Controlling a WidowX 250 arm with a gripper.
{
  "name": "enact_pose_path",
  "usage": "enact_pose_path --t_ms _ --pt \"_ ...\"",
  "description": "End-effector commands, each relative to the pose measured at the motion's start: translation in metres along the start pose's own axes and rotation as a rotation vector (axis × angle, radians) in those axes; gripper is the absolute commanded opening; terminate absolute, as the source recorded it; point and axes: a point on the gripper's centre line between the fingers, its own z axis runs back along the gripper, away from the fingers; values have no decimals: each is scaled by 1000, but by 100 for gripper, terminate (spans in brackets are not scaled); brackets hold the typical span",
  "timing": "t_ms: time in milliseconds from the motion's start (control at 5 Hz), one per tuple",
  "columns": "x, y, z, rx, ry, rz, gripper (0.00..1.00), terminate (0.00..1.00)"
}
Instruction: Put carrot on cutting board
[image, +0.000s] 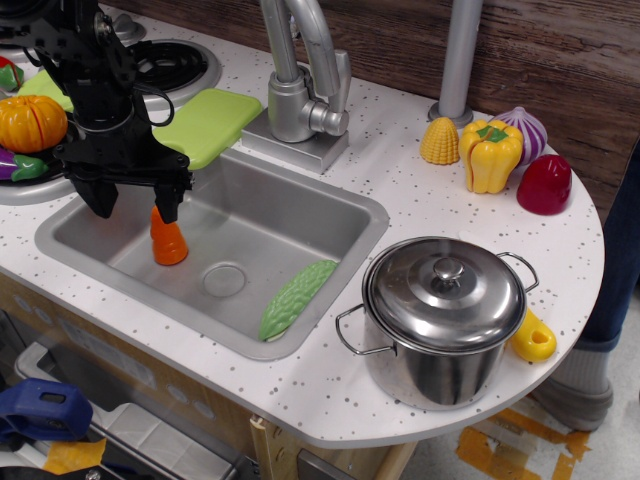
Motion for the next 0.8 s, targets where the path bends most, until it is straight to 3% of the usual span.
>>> enact_pose_path --t_ms 0,600 --pt "0 0 0 0 0 0 100 0" --pt "24 3 -34 -35 -70 -53 100 0"
